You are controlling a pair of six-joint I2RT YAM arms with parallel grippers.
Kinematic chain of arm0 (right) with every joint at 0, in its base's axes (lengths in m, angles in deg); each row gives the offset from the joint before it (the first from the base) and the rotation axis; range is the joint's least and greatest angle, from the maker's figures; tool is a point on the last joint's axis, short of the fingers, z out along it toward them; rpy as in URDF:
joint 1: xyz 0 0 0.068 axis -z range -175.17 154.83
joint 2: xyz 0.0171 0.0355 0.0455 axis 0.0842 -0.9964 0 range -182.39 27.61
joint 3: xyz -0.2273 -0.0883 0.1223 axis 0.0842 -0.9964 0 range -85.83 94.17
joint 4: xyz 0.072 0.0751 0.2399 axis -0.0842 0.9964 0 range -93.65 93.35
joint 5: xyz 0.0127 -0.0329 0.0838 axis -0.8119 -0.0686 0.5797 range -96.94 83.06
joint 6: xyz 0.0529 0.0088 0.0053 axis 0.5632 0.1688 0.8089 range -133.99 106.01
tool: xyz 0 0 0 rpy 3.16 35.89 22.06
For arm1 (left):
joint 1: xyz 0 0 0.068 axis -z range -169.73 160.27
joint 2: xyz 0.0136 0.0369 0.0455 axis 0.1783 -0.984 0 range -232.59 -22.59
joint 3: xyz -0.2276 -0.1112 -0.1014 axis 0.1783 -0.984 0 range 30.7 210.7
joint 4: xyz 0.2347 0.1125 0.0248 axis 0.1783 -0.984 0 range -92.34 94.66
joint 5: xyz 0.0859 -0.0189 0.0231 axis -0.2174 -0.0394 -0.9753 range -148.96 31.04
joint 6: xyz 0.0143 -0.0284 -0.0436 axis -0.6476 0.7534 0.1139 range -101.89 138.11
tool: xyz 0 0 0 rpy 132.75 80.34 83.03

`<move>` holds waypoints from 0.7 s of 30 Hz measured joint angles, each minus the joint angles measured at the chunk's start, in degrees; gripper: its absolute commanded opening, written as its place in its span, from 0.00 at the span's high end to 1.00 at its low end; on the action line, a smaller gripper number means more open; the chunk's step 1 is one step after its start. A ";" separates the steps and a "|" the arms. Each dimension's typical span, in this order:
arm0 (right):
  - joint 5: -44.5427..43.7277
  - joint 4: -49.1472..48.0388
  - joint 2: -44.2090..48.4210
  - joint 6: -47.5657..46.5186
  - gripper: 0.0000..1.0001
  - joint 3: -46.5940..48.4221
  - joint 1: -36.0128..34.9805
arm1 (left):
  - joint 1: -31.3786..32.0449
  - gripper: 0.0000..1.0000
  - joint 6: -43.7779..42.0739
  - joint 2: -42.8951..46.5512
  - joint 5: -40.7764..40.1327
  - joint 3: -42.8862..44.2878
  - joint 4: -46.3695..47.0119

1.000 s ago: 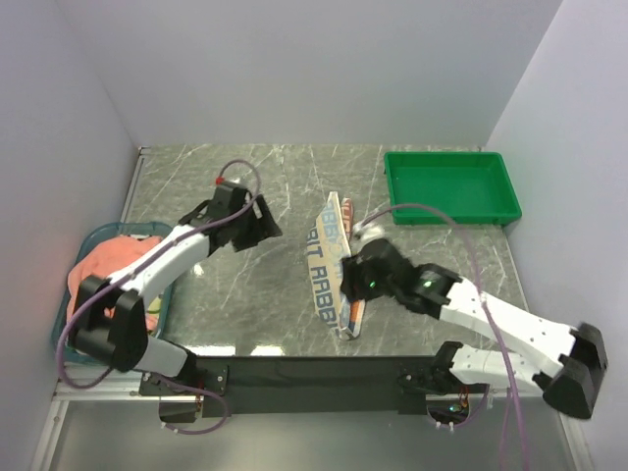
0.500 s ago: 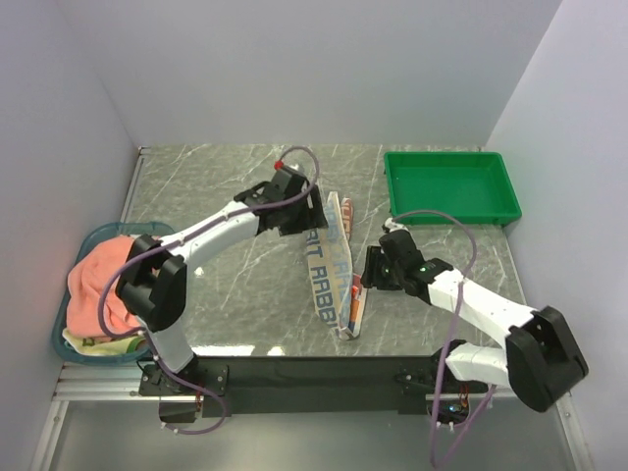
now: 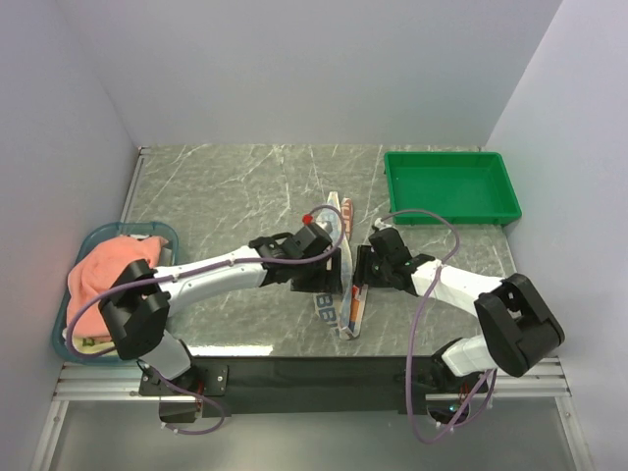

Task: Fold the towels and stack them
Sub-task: Flatten out the crumpled towel

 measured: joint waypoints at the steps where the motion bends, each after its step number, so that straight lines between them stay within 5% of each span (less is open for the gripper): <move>1: 0.00 -0.61 -0.42 0.00 0.41 0.00 0.00 | 0.74 0.25 0.02 -0.33 0.02 0.24 -0.04; 17: 0.50 -3.08 -1.73 -0.17 0.57 -0.07 0.00 | 7.26 0.38 0.00 -9.27 3.61 3.65 -2.19; 21: 0.46 -3.15 -1.73 -0.20 0.66 -0.26 0.00 | 8.33 0.50 0.04 -9.40 4.57 3.76 -2.67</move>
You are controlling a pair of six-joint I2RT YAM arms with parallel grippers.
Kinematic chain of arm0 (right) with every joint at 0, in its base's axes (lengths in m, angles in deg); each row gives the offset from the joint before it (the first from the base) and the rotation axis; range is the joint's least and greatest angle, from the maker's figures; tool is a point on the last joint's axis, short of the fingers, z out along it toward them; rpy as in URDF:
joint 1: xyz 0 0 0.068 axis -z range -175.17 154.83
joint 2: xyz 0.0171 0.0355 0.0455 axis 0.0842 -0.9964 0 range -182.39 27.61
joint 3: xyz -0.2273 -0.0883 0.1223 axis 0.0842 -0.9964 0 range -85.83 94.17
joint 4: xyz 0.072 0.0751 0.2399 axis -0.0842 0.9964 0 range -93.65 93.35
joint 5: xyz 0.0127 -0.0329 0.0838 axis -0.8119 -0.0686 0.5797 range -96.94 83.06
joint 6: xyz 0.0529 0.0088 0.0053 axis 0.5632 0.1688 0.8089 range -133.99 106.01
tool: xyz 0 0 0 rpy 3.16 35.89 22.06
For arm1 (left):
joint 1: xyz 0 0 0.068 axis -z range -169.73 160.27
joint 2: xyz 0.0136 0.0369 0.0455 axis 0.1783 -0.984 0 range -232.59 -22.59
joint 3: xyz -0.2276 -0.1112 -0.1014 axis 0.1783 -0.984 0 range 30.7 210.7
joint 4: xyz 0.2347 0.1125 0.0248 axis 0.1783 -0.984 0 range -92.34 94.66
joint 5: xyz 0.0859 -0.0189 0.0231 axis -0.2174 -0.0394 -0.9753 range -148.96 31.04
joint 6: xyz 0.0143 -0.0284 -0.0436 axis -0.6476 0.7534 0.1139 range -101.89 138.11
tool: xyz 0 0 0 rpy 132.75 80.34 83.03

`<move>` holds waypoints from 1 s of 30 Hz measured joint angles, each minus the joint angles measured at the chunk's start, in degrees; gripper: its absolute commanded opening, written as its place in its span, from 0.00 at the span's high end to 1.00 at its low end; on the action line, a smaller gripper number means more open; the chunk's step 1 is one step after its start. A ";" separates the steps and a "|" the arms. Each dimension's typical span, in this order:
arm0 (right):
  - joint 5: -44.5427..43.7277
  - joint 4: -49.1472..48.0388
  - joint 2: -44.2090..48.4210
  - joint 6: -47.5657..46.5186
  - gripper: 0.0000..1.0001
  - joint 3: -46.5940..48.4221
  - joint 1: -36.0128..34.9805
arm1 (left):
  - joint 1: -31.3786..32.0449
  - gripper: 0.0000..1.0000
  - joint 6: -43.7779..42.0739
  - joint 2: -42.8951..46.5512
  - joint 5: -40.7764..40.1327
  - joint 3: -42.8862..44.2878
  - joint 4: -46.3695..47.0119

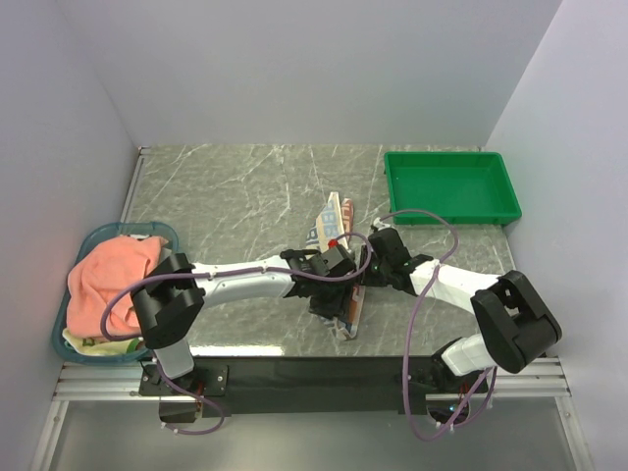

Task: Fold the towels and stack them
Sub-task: Flatten out the crumpled towel

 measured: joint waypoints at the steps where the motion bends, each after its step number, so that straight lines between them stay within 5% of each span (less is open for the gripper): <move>1: 0.00 -0.04 0.00 0.00 0.68 -0.09 0.00 | 0.13 0.56 0.09 -0.13 0.09 0.13 -0.15; 6: 0.20 -0.09 0.00 -0.02 0.93 -0.35 0.00 | 0.52 0.99 0.39 -0.61 0.39 0.46 -0.48; 8: 0.26 -0.13 0.00 0.22 1.00 -0.39 0.00 | 0.52 0.99 0.50 -0.61 0.09 0.48 -0.76; 14: -1.40 1.57 1.25 0.42 1.00 -0.31 0.07 | -3.34 0.99 0.35 1.53 -0.76 -0.26 -1.77; 22: -7.82 8.70 8.33 0.24 1.00 4.55 1.97 | -21.57 0.99 -2.21 11.61 -2.27 -3.08 -2.27; 30: -11.50 14.58 11.72 -1.18 1.00 23.80 4.66 | -35.71 0.99 -5.73 12.17 0.68 5.27 -6.03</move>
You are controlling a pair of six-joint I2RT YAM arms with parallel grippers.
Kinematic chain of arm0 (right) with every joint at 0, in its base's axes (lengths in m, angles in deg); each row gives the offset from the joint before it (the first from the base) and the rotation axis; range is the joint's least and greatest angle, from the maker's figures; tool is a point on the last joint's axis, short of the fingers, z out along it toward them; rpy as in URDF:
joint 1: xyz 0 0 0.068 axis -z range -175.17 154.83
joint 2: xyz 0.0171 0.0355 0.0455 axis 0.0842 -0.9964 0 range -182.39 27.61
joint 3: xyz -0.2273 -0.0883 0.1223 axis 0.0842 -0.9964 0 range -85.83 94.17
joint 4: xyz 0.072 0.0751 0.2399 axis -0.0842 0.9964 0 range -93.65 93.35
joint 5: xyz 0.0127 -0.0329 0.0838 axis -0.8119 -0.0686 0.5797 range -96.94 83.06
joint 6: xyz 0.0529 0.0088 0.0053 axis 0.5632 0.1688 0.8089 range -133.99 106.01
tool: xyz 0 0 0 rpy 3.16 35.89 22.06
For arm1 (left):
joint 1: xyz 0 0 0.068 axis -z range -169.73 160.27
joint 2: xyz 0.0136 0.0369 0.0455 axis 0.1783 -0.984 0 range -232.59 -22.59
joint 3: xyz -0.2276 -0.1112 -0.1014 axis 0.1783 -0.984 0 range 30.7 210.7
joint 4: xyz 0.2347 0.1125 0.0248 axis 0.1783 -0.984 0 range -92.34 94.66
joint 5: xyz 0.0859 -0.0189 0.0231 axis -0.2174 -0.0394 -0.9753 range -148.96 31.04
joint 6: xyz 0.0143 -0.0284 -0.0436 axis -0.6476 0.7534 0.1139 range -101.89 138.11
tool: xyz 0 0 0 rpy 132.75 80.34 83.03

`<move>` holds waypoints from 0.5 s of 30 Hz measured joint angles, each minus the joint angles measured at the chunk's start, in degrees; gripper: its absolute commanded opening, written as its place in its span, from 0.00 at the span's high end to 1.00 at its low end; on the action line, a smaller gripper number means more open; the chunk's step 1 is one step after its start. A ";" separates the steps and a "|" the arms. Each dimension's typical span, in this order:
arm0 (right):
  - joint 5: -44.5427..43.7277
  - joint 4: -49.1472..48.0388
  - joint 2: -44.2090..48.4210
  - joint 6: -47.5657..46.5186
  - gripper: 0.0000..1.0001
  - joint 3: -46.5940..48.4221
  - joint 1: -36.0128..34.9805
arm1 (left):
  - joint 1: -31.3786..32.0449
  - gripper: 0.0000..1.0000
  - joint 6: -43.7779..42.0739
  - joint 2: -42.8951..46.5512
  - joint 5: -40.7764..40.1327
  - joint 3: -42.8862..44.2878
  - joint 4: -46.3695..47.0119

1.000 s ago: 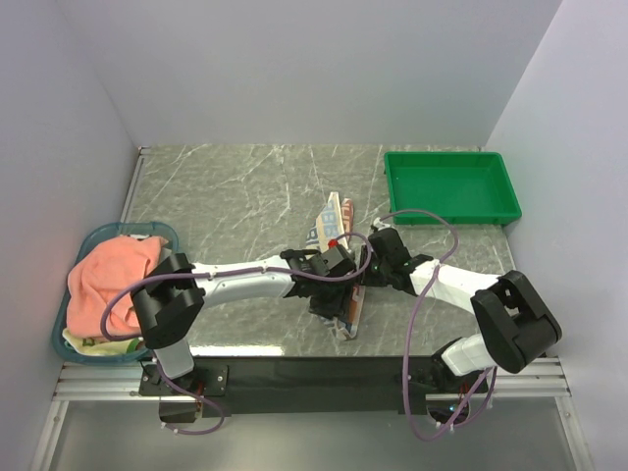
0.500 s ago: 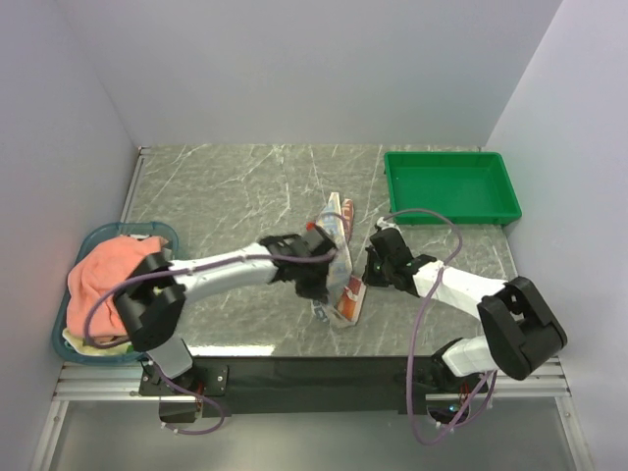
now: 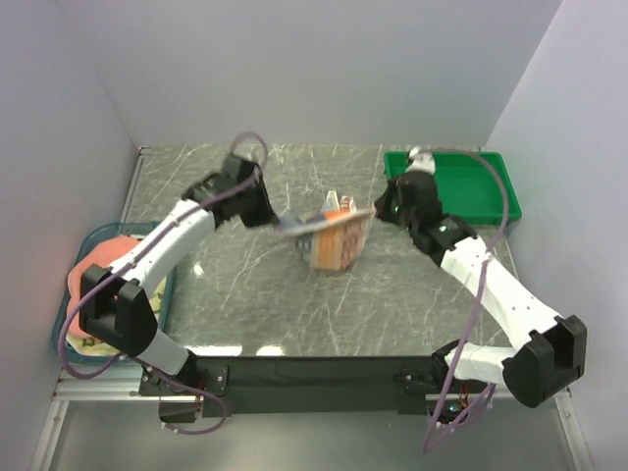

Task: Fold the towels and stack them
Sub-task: Flatten out the crumpled towel

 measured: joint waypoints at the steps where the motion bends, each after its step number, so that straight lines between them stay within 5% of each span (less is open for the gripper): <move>1: -0.22 0.26 0.00 -0.37 1.00 3.21 0.20 | -1.46 0.99 -0.42 -0.15 0.46 3.43 -0.24; 10: -0.22 -0.07 -0.37 -5.05 1.00 29.44 0.81 | -7.19 1.00 -3.96 -3.50 2.86 39.36 -1.60; 15: 0.94 -2.34 0.11 -7.37 1.00 34.95 0.81 | -7.28 1.00 -5.31 -3.23 4.42 47.52 -1.55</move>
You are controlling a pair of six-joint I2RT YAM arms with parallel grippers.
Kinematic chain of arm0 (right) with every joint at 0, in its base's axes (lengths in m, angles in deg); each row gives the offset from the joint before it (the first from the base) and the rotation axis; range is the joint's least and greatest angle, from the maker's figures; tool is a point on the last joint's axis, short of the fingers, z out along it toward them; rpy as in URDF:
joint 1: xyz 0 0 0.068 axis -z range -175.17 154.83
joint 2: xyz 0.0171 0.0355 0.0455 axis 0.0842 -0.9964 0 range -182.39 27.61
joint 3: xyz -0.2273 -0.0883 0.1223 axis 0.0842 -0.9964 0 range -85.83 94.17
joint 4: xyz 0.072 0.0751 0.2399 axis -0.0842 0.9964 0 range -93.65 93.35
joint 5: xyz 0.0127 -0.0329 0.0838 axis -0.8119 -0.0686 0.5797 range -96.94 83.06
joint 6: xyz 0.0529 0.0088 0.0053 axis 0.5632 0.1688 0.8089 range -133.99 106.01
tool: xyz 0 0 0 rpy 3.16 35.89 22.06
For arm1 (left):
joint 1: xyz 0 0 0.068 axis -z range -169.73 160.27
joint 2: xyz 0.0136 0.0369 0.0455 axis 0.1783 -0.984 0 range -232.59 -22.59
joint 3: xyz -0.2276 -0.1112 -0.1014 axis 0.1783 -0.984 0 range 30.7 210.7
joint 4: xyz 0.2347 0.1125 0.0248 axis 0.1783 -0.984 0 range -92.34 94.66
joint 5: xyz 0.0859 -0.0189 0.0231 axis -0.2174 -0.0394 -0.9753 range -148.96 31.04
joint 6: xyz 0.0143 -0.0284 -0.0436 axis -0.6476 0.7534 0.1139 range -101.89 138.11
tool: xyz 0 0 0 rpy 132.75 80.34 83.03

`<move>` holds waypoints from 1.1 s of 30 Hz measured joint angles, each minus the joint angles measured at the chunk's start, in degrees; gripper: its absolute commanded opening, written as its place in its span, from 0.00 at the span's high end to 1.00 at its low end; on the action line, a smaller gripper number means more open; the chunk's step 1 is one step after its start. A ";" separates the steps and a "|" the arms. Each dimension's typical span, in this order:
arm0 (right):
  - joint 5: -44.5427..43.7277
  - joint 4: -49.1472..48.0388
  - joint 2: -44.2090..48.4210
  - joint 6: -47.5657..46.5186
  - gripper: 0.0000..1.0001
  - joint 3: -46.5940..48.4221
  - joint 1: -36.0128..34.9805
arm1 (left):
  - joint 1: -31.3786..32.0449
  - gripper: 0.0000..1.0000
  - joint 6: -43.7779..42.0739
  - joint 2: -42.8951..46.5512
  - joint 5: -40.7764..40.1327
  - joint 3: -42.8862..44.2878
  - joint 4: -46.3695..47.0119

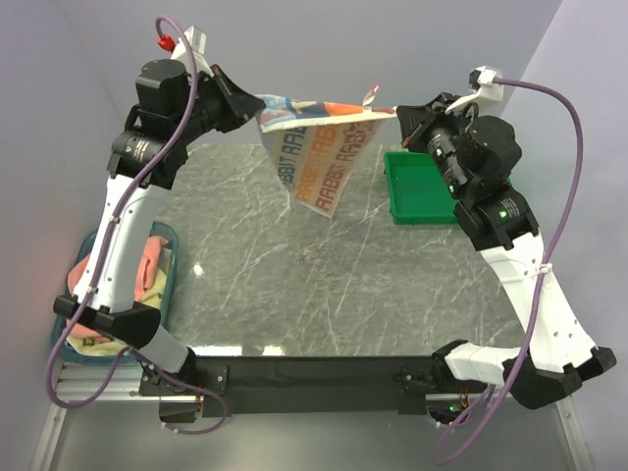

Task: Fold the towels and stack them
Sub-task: Flatten out the crumpled towel

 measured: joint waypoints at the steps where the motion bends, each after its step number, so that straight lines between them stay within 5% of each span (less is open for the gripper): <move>1: 0.39 -0.37 0.33 -0.42 1.00 0.04 0.00 | 0.00 1.00 -0.13 0.59 0.31 -0.02 -0.07; 14: 4.83 -1.51 0.79 -3.21 1.00 1.88 -0.02 | -0.42 1.00 -1.22 7.08 0.68 -3.17 0.52; 22: 6.25 -4.00 -10.54 -5.27 1.00 8.11 -0.02 | -6.95 1.00 0.42 -3.76 4.37 -3.74 2.73; 29: 6.23 -3.32 -24.46 -7.65 1.00 16.39 0.35 | -12.57 1.00 3.04 -20.24 10.86 7.45 2.21; 33: 6.47 -2.93 -27.58 -8.46 1.00 20.41 0.61 | -14.64 1.00 4.66 -21.94 14.67 10.05 2.91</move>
